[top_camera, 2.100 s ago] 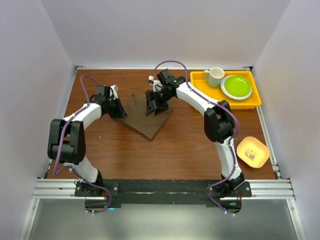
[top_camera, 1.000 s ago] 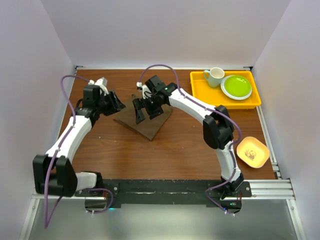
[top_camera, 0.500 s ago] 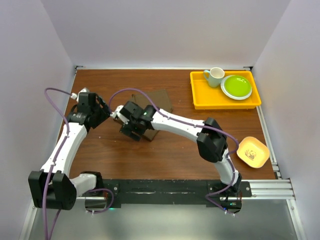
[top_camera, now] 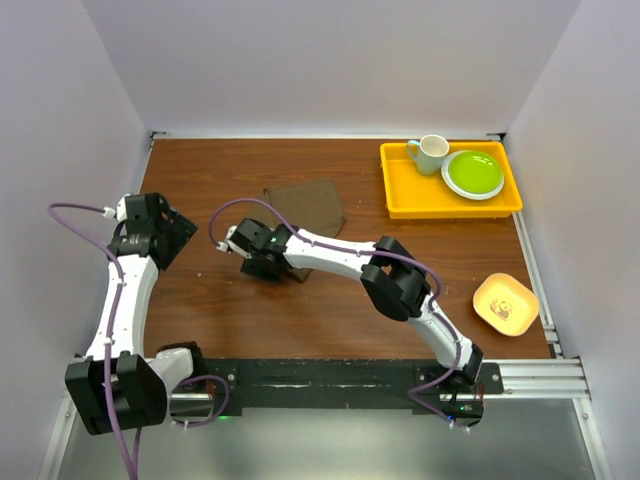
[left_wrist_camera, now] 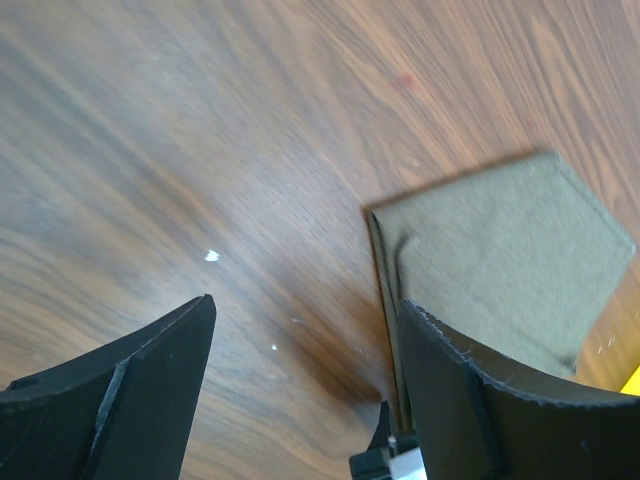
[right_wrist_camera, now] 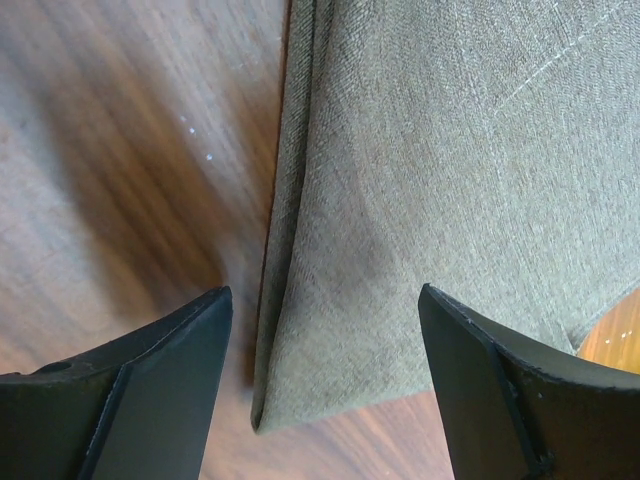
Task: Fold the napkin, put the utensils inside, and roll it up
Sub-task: Fold the napkin, then roll the napkin with the utensil
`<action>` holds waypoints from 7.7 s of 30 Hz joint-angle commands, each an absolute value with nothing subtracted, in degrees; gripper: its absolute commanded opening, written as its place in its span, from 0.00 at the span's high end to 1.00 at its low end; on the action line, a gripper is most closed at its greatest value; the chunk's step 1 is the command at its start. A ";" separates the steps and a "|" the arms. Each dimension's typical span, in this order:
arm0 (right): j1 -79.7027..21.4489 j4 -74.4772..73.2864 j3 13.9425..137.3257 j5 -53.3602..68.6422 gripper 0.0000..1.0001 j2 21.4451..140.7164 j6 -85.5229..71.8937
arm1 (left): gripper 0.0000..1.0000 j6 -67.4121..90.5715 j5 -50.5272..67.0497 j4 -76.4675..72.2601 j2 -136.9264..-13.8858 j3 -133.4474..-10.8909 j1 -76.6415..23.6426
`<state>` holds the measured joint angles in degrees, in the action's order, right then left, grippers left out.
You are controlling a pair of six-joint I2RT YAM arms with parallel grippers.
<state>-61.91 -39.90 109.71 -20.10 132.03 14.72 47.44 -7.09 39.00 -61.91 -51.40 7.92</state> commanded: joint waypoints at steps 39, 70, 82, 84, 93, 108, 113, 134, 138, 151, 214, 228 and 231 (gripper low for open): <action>-51.24 -37.53 105.21 8.96 0.84 133.42 4.92 | 0.11 66.26 29.27 -14.04 -73.55 -22.50 5.46; -54.22 -40.08 110.56 2.65 0.35 131.31 5.36 | 0.83 66.62 21.80 7.37 -95.89 -44.29 0.53; -60.20 -32.35 104.42 -15.28 0.24 127.18 5.89 | 0.93 64.68 23.37 14.94 -96.06 -48.34 0.53; -61.43 -29.54 102.49 -17.57 0.24 126.74 6.41 | 0.94 64.95 23.99 14.77 -96.06 -48.16 0.53; -63.72 -20.49 97.48 -22.76 0.32 126.91 6.86 | 0.94 66.36 26.10 14.76 -95.71 -48.16 0.53; -63.72 -14.67 96.94 -29.54 0.79 132.01 9.94 | 0.93 64.43 26.72 17.40 -94.83 -47.99 0.62; -63.28 -20.37 101.06 -23.22 0.94 132.01 6.60 | 0.63 57.41 24.53 20.73 -95.36 -51.94 2.46; -41.93 -15.74 100.02 46.82 1.00 138.24 -23.10 | 0.46 42.09 29.61 11.36 -80.16 -45.45 6.60; -39.29 -13.20 99.85 55.70 1.00 143.25 -30.29 | 0.52 47.01 31.64 4.23 -81.56 -41.76 0.99; -36.56 -17.14 104.24 57.31 1.00 148.62 -32.08 | 0.94 58.53 34.90 -22.84 -91.75 -35.33 -2.90; -43.07 -36.21 103.27 13.35 0.40 126.04 1.58 | 1.00 52.12 31.29 -9.58 -109.42 -43.42 2.29; -37.53 -35.33 105.12 25.14 0.70 131.30 -2.81 | 1.00 50.71 32.69 -8.35 -111.27 -45.70 2.46; -37.35 -34.98 103.98 25.14 0.81 132.10 -2.90 | 1.00 49.05 33.05 -6.95 -111.27 -47.72 2.55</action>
<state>-37.76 -35.64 103.66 23.66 130.89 -1.78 54.39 38.85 -13.34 -108.36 -46.26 2.13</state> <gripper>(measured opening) 0.257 0.013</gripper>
